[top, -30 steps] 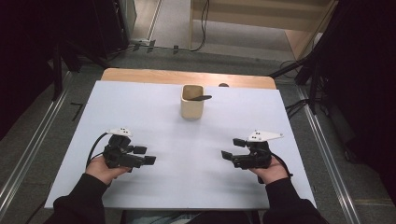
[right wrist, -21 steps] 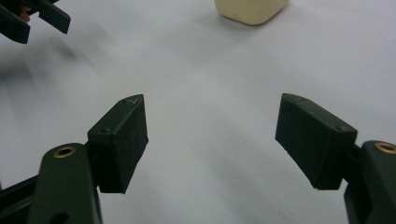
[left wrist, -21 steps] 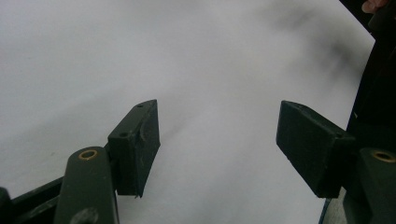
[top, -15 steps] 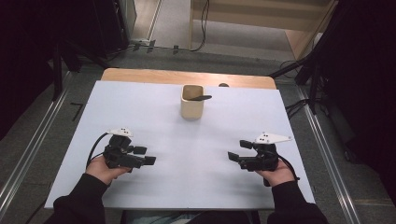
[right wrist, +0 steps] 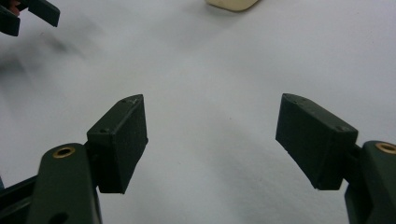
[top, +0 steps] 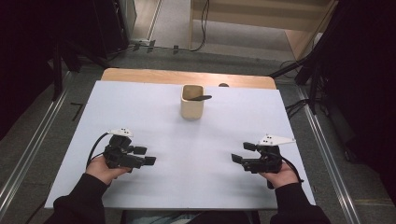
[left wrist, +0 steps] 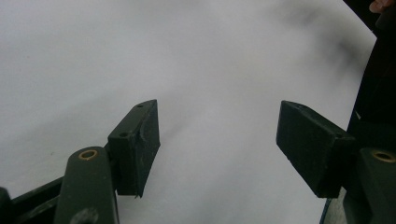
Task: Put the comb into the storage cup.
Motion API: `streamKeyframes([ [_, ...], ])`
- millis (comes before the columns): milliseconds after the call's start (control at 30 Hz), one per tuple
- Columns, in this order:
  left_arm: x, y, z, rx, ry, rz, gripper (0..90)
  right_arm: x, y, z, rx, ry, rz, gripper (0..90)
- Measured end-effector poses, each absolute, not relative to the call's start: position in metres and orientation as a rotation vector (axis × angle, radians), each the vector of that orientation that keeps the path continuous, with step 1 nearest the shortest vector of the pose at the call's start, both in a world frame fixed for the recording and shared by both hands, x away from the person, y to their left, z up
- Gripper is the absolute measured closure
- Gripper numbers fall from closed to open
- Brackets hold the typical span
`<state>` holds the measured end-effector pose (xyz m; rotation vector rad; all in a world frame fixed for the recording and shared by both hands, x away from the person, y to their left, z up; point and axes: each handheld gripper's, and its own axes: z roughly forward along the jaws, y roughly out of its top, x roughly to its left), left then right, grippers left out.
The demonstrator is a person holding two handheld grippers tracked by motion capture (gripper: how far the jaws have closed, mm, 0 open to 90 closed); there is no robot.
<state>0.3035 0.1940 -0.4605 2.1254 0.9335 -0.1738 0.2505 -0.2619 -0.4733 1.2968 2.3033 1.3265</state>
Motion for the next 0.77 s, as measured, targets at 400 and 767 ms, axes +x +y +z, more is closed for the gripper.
streamKeyframes([
  [400, 0.3031, 0.1934, -0.4608, 2.128, 0.929, -0.178, 30.5, 0.2512, -0.2601, -0.4741, 1.288, 2.317, 1.327, 23.1],
  [767, 0.3032, 0.1936, -0.4605, 2.129, 0.929, -0.176, 30.5, 0.2513, -0.2598, -0.4739, 1.280, 2.325, 1.328, 23.0],
])
